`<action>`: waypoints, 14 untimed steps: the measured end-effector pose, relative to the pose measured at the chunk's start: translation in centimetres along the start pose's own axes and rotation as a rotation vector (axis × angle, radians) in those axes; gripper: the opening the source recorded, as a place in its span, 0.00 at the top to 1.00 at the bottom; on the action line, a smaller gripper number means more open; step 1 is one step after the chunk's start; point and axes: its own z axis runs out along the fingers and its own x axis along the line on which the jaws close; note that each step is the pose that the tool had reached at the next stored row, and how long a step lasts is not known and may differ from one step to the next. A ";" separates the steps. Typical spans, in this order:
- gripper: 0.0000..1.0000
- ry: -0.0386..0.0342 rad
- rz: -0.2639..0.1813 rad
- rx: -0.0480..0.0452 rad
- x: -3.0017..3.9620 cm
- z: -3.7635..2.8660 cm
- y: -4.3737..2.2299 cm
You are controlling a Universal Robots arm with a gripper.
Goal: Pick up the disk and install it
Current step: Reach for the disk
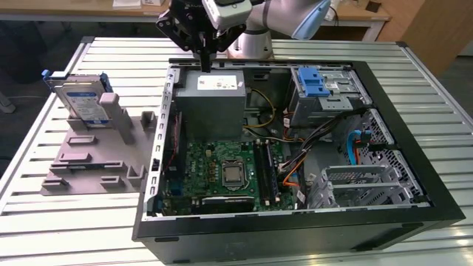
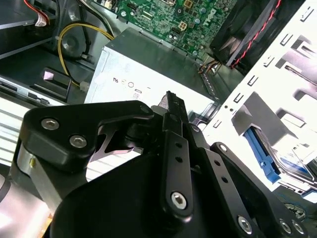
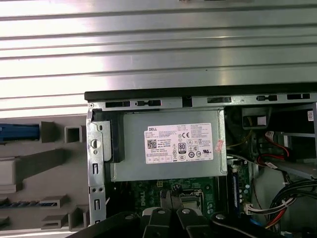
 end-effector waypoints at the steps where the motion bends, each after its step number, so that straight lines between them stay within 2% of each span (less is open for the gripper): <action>1: 0.89 0.0000 0.000 0.0000 0.07 0.00 0.00; 14: 0.89 0.0000 0.000 0.0000 1.00 -0.02 -0.08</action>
